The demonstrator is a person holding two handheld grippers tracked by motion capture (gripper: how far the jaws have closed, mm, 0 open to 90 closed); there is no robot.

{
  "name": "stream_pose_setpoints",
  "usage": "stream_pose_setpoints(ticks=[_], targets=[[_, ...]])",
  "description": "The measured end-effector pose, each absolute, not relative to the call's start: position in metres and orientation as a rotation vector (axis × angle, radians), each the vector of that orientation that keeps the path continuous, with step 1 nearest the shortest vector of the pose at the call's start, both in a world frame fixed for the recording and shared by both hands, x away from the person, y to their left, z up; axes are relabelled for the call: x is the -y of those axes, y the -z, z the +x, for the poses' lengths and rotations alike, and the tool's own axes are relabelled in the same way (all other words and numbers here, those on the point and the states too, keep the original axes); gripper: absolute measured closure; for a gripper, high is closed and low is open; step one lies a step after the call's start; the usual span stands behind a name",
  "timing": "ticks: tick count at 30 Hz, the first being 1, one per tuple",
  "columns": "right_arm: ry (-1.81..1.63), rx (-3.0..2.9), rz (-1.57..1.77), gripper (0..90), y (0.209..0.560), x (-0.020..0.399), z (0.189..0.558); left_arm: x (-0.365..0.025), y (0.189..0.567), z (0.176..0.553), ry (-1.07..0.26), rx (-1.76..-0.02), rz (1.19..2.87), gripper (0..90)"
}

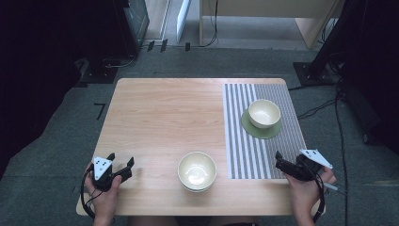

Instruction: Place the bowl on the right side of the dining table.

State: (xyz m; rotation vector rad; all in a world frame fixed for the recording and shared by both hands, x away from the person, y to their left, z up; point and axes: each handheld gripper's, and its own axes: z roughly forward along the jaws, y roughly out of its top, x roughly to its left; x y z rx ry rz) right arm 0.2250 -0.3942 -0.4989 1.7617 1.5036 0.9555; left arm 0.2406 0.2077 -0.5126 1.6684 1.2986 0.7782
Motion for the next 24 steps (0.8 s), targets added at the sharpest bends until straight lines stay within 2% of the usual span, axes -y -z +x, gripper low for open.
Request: stream_pose_setpoints(ticks=[24], targets=[[-0.881,-1.535,1.793,0.4,0.518,0.411,0.198,-0.208,0.513,0.241,-0.776,-1.303,1.663,21.7]])
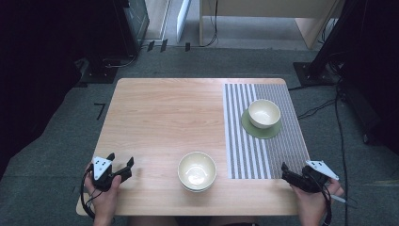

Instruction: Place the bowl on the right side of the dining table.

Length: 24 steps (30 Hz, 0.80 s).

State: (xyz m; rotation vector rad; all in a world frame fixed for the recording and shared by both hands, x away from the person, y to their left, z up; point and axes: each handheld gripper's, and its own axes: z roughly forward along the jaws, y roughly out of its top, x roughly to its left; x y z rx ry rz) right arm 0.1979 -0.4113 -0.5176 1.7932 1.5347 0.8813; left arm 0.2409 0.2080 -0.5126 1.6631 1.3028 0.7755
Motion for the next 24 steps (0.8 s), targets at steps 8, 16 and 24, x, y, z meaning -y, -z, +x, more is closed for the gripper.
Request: stream_pose_setpoints(ticks=[8,16,24], targets=[[-0.851,-1.563,1.822,0.5,0.5227,0.4152,0.1931,-0.2079,0.5126,0.2409,-0.776,-1.304,1.664,21.7],[-0.838,-1.561,1.833,0.6,0.5230,0.4156,0.1914,-0.2083,0.5126,0.2414,-0.773,-1.305,1.663,21.6],[-0.838,-1.550,1.835,0.7,0.5229,0.4154,0.1908,-0.2080,0.5126,0.2418,-0.772,-1.305,1.664,21.7]])
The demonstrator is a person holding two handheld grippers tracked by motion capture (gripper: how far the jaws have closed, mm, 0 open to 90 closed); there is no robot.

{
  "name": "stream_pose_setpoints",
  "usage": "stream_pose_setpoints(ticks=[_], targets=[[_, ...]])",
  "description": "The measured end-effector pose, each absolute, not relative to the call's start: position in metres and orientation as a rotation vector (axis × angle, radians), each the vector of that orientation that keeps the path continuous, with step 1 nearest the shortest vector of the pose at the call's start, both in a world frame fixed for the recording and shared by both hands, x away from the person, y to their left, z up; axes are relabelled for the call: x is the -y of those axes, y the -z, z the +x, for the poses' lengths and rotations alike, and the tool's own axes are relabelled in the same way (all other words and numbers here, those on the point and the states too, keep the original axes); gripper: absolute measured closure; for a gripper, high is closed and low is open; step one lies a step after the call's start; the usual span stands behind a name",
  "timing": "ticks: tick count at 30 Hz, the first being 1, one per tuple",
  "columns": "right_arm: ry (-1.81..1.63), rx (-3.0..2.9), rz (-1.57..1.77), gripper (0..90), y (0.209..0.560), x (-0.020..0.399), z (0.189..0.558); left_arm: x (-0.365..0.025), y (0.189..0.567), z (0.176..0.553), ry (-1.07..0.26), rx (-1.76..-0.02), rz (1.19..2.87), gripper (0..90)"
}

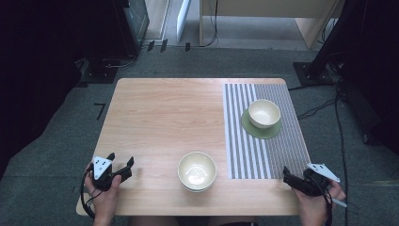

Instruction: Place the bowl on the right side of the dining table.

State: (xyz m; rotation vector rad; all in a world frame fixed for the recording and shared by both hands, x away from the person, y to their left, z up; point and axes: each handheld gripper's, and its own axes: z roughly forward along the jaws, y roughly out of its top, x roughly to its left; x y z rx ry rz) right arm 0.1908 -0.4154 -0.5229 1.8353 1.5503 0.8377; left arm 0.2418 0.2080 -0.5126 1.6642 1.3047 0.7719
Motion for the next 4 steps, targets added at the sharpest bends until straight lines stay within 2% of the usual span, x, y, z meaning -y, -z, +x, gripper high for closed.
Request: stream_pose_setpoints(ticks=[4], targets=[[-0.823,-1.559,1.818,0.8,0.5228,0.4134,0.1905,-0.2077,0.5126,0.2420,-0.775,-1.303,1.665,21.7]])
